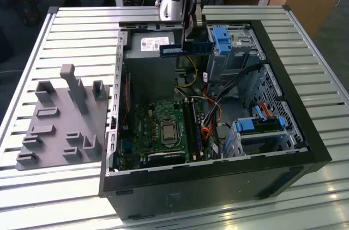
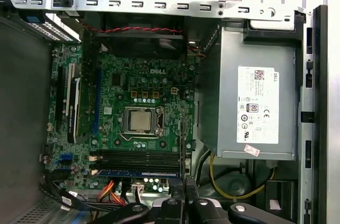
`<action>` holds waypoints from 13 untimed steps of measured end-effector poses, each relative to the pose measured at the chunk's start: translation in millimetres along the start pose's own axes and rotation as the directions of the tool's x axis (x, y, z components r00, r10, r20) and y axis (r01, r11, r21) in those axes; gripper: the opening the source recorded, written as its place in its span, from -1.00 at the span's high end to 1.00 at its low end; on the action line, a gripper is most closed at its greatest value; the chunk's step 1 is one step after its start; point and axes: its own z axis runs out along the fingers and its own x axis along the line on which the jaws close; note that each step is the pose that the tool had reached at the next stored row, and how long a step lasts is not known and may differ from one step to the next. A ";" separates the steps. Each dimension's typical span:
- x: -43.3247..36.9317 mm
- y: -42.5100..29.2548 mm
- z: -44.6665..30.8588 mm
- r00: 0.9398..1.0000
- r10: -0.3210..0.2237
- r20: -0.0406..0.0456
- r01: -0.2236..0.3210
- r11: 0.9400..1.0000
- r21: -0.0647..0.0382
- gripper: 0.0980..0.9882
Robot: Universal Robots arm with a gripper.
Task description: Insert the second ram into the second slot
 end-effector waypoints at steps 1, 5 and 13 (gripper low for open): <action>1.2 0.0 0.0 1.000 0.000 0.000 0.000 1.000 0.000 0.92; 6.1 0.2 0.0 1.000 0.000 0.000 0.000 1.000 0.000 0.92; 16.5 0.5 -0.1 1.000 0.000 0.000 0.000 1.000 0.000 0.92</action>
